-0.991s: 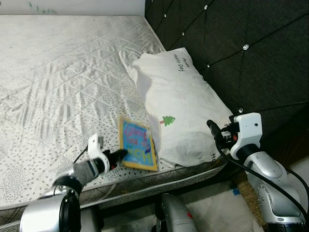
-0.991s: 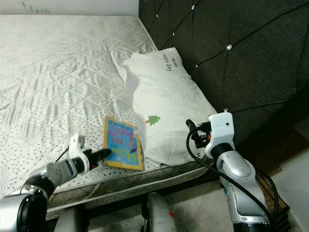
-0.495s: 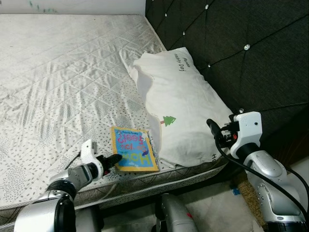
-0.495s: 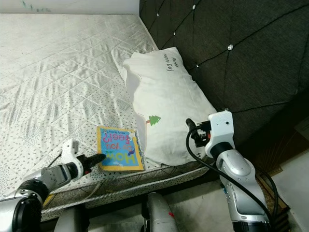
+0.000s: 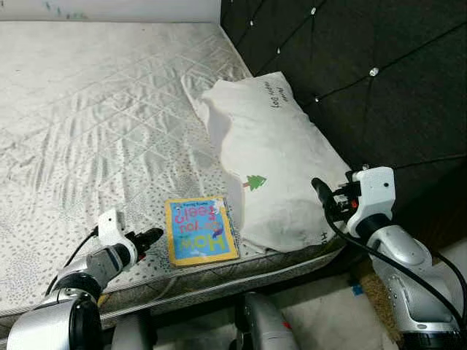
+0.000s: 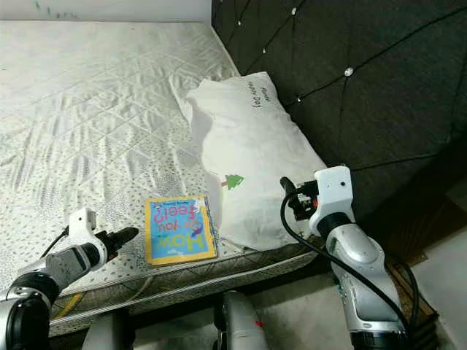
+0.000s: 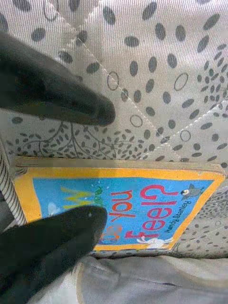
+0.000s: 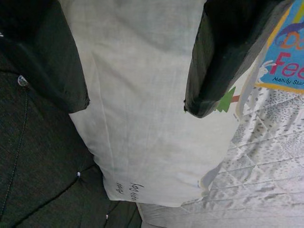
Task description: Clean up the room
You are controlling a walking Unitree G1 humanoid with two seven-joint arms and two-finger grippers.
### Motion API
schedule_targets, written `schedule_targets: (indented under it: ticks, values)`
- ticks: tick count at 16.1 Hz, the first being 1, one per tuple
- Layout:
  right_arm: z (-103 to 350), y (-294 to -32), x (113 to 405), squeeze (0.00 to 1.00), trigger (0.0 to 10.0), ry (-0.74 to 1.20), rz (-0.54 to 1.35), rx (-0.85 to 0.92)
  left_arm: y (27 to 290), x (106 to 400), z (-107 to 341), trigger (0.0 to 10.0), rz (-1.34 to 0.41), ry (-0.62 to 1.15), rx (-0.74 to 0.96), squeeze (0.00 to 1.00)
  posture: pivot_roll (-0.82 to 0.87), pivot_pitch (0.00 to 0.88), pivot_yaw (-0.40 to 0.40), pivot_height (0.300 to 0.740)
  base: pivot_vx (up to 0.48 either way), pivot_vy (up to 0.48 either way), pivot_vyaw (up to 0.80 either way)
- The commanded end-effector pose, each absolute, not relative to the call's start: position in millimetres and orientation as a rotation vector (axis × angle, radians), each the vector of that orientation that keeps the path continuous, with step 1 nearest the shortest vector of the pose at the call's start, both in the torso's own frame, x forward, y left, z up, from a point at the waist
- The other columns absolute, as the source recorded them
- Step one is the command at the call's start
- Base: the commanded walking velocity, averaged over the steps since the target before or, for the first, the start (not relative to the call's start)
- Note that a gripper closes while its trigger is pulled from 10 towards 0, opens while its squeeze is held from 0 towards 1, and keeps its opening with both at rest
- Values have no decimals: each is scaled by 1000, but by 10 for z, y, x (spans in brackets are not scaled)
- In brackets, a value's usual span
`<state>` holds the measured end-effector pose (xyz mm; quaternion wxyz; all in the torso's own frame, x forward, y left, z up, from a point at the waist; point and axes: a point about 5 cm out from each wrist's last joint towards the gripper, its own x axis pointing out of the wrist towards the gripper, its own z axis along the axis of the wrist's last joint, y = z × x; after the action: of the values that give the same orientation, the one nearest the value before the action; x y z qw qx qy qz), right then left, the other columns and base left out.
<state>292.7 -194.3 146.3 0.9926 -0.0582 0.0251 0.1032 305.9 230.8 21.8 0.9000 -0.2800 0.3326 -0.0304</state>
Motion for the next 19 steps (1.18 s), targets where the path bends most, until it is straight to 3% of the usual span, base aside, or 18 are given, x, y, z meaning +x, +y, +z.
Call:
schedule_targets:
  ticks: [1,7,12,13,14,19]
  values:
    - [1470,-1965,2942,0,10000,43,190,-116,2304,3036,188,10000,-63,693,-560,1000,-308,76,-124,612,0,0,0]
    - [1384,-1741,3023,0,10000,26,211,-41,2396,3164,412,10000,-101,457,-495,1000,-200,37,-93,612,0,0,0]
    - [1315,-1441,3106,0,10000,21,275,-15,2372,3135,700,10000,-28,237,-243,1000,-128,0,-50,612,0,0,0]
    - [1313,-1383,3134,0,10000,16,280,15,2324,3110,736,10000,-45,243,-99,443,-114,0,-38,612,0,0,0]
    - [1327,-1329,3165,0,10000,4,283,38,2300,3083,769,10000,-50,234,51,0,-105,0,-25,612,0,0,0]
    - [1421,-1272,3277,0,10000,-48,265,95,2227,2998,1043,10000,8,70,111,0,-80,0,-15,612,0,0,0]
